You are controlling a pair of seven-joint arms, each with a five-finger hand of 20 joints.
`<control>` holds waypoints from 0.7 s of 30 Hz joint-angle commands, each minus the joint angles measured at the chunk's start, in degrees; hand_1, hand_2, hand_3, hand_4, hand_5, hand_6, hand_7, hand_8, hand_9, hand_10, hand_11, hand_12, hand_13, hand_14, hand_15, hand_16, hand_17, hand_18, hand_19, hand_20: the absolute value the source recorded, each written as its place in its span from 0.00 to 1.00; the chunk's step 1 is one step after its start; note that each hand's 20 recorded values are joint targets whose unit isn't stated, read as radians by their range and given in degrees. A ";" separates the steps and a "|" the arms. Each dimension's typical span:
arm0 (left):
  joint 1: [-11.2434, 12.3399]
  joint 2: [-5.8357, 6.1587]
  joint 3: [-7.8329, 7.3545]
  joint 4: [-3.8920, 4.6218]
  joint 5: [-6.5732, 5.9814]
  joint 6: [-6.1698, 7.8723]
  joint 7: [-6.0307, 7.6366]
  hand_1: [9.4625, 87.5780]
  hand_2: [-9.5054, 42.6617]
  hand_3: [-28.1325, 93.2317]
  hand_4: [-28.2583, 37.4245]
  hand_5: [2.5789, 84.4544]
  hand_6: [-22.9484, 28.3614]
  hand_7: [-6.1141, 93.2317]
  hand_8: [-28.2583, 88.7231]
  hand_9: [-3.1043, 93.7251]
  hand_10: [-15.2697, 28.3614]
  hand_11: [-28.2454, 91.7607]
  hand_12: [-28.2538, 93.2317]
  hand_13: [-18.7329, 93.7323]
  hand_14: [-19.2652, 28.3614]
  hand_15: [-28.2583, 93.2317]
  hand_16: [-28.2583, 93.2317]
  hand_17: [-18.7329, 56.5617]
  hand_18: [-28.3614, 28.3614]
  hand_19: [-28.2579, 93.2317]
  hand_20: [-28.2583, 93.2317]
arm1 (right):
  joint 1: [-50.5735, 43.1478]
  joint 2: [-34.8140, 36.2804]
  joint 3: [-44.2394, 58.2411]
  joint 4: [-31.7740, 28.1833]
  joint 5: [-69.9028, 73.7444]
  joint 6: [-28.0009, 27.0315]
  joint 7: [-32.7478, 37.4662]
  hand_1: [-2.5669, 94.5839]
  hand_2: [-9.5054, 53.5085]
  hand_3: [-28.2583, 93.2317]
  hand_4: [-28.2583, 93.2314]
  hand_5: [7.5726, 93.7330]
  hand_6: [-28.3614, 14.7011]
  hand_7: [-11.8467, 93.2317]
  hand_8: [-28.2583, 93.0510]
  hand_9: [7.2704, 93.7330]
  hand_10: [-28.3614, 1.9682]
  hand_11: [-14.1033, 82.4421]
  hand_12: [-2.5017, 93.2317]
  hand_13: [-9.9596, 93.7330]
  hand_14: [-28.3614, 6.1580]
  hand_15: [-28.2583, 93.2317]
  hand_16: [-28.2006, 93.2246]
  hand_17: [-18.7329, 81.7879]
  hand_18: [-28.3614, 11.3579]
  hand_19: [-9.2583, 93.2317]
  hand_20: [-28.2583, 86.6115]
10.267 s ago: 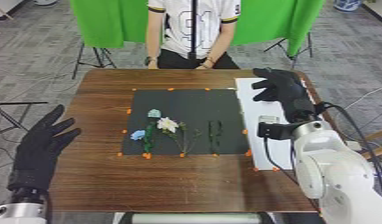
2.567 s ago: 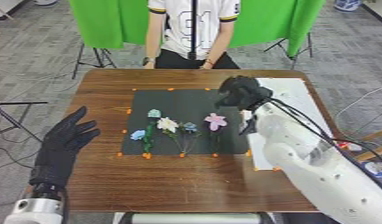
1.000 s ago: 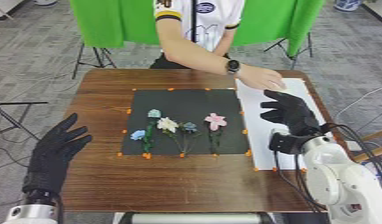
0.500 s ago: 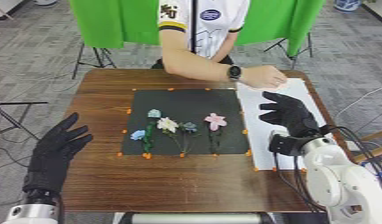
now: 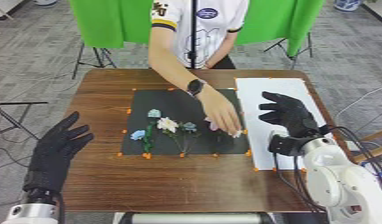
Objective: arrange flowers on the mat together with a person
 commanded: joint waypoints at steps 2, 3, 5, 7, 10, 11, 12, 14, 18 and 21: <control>0.33 -0.32 0.20 -0.18 0.36 0.03 -0.79 0.12 0.31 0.88 0.00 0.35 0.57 0.21 0.15 0.35 0.78 0.49 0.31 0.35 0.94 0.69 0.14 0.12 0.88 0.65 0.31 | -0.23 0.10 -0.38 -0.24 -0.25 -0.49 -0.56 0.28 0.21 0.87 0.03 0.49 0.64 0.25 0.13 0.50 0.36 0.35 0.19 0.52 0.30 0.71 0.30 0.29 0.14 0.64 0.38; 0.30 -0.31 0.24 -0.19 0.28 0.07 -0.81 0.12 0.31 0.88 0.00 0.35 0.57 0.21 0.15 0.35 0.78 0.49 0.31 0.35 0.94 0.69 0.14 0.12 0.88 0.65 0.31 | -0.22 0.01 -0.30 -0.24 -0.14 -0.70 -0.40 0.28 0.21 0.87 0.03 0.49 0.65 0.25 0.13 0.50 0.36 0.35 0.19 0.52 0.30 0.71 0.30 0.29 0.14 0.63 0.38; 0.27 -0.31 0.26 -0.17 0.48 0.01 -0.86 0.12 0.31 0.88 0.00 0.36 0.57 0.21 0.15 0.35 0.78 0.49 0.31 0.35 0.94 0.69 0.14 0.12 0.88 0.65 0.31 | -0.24 0.04 -0.28 -0.23 -0.18 -0.80 -0.31 0.28 0.21 0.87 0.03 0.49 0.65 0.25 0.13 0.50 0.36 0.35 0.19 0.52 0.30 0.71 0.30 0.29 0.14 0.63 0.38; 0.29 -0.33 0.25 -0.18 0.36 -0.04 -0.92 0.12 0.31 0.88 0.00 0.35 0.58 0.22 0.15 0.35 0.78 0.49 0.31 0.36 0.94 0.69 0.14 0.12 0.88 0.65 0.31 | -0.20 0.01 -0.34 -0.16 -0.09 -0.85 -0.40 0.28 0.21 0.87 0.03 0.49 0.65 0.25 0.13 0.50 0.36 0.35 0.19 0.52 0.30 0.71 0.30 0.29 0.14 0.63 0.38; 0.39 -0.29 0.25 -0.20 0.41 -0.02 -0.90 0.12 0.31 0.88 0.00 0.36 0.58 0.21 0.15 0.35 0.78 0.49 0.31 0.36 0.94 0.69 0.14 0.12 0.88 0.65 0.31 | -0.30 -0.18 -0.31 -0.10 -0.14 -1.09 -0.37 0.28 0.21 0.87 0.03 0.49 0.65 0.25 0.13 0.50 0.36 0.35 0.19 0.52 0.30 0.71 0.30 0.29 0.14 0.63 0.38; 0.37 -0.26 0.23 -0.20 0.39 0.02 -0.94 0.12 0.31 0.88 0.00 0.36 0.58 0.21 0.15 0.35 0.78 0.49 0.31 0.36 0.94 0.69 0.14 0.12 0.88 0.65 0.31 | -0.32 -0.23 -0.31 -0.07 -0.11 -1.20 -0.38 0.28 0.21 0.87 0.03 0.49 0.65 0.25 0.13 0.50 0.36 0.35 0.19 0.53 0.30 0.71 0.30 0.29 0.14 0.63 0.38; 0.49 -0.26 0.22 -0.20 0.40 0.01 -0.77 0.12 0.31 0.88 0.00 0.36 0.58 0.21 0.15 0.35 0.78 0.49 0.31 0.36 0.94 0.69 0.14 0.12 0.88 0.65 0.31 | -0.29 -0.31 -0.30 -0.05 -0.07 -1.39 -0.31 0.28 0.21 0.87 0.03 0.49 0.65 0.25 0.13 0.50 0.36 0.35 0.19 0.53 0.30 0.71 0.30 0.29 0.14 0.63 0.38; 0.49 -0.28 0.21 -0.20 0.42 -0.01 -0.80 0.12 0.31 0.88 0.00 0.36 0.58 0.21 0.15 0.35 0.78 0.49 0.31 0.35 0.94 0.69 0.14 0.12 0.88 0.65 0.31 | -0.21 -0.19 -0.47 -0.02 0.08 -1.30 -0.31 0.28 0.21 0.87 0.03 0.49 0.65 0.25 0.13 0.50 0.36 0.35 0.19 0.53 0.30 0.71 0.30 0.29 0.14 0.63 0.38; 0.35 -0.36 0.18 -0.20 0.52 -0.19 -1.24 0.12 0.31 0.88 0.00 0.36 0.58 0.22 0.15 0.35 0.78 0.49 0.31 0.36 0.94 0.69 0.14 0.12 0.88 0.65 0.31 | -0.29 -0.44 -0.35 0.09 0.02 -1.66 0.01 0.28 0.21 0.87 0.03 0.49 0.65 0.25 0.13 0.50 0.36 0.35 0.19 0.52 0.30 0.71 0.30 0.29 0.14 0.63 0.38; 0.12 -0.43 0.30 -0.16 0.60 -0.16 -1.36 0.12 0.31 0.88 0.00 0.36 0.58 0.22 0.15 0.35 0.78 0.49 0.31 0.36 0.94 0.69 0.14 0.12 0.88 0.65 0.31 | -0.41 -0.52 -0.21 0.09 -0.01 -1.88 -0.01 0.28 0.21 0.87 0.03 0.49 0.65 0.25 0.13 0.50 0.36 0.35 0.19 0.53 0.30 0.71 0.30 0.29 0.14 0.63 0.38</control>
